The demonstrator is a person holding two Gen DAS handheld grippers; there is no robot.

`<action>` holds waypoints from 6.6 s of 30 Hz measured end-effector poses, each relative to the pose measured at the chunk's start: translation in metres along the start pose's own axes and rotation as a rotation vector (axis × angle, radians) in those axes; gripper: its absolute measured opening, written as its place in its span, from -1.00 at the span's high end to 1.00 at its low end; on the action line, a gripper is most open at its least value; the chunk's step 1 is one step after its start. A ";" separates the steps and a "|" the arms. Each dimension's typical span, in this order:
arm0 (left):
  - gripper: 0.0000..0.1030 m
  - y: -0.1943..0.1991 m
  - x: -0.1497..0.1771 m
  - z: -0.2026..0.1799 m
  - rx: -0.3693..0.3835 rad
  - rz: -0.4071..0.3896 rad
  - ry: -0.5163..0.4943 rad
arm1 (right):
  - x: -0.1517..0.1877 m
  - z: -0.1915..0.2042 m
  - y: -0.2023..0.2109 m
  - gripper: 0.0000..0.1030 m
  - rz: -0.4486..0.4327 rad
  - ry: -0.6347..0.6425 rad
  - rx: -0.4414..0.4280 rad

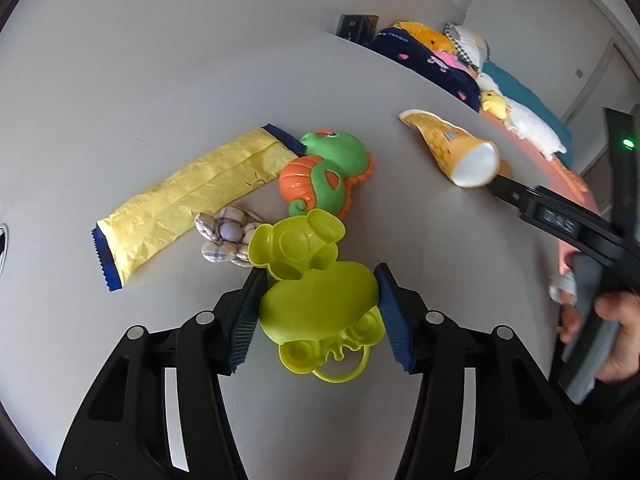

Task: Collect trash
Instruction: 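Grasp the lime green toy with the left gripper while the right grasps the brown plush, then carry the green toy and brown plush over to the black trash bag, then open both grippers to drop the items into the black bag, then move both grippers back over the remaining items on the table, then grasp the long yellow snack bag with the left gripper while the right grasps the corn snack bag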

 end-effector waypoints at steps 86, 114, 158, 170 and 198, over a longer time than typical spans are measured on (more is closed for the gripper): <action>-0.05 0.068 0.043 -0.216 0.158 -0.102 -0.389 | 0.123 -0.145 0.206 0.28 -0.163 -0.202 -0.019; -0.88 0.045 0.073 -0.288 0.288 0.018 -0.568 | 0.142 -0.244 0.242 -0.65 -0.238 -0.435 0.141; -0.88 0.043 0.035 -0.146 0.080 -0.052 -0.402 | 0.094 -0.101 0.165 -0.69 -0.168 -0.192 -0.031; -0.88 0.042 0.022 -0.087 0.044 -0.058 -0.315 | 0.075 -0.044 0.137 -0.69 -0.147 -0.070 -0.068; -0.88 0.038 -0.006 0.021 -0.043 -0.060 -0.214 | 0.034 0.032 0.079 -0.69 -0.111 0.132 -0.120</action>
Point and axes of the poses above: each gripper's, at about its wrist camera, not at the fingertips, and y roughly against the way its jaws point, z to its left, x to its underside, the point moved 3 cm from there along -y, roughly the way its jaws point, and after that the axes turned 6 degrees about -y, right-handed, at the moved point
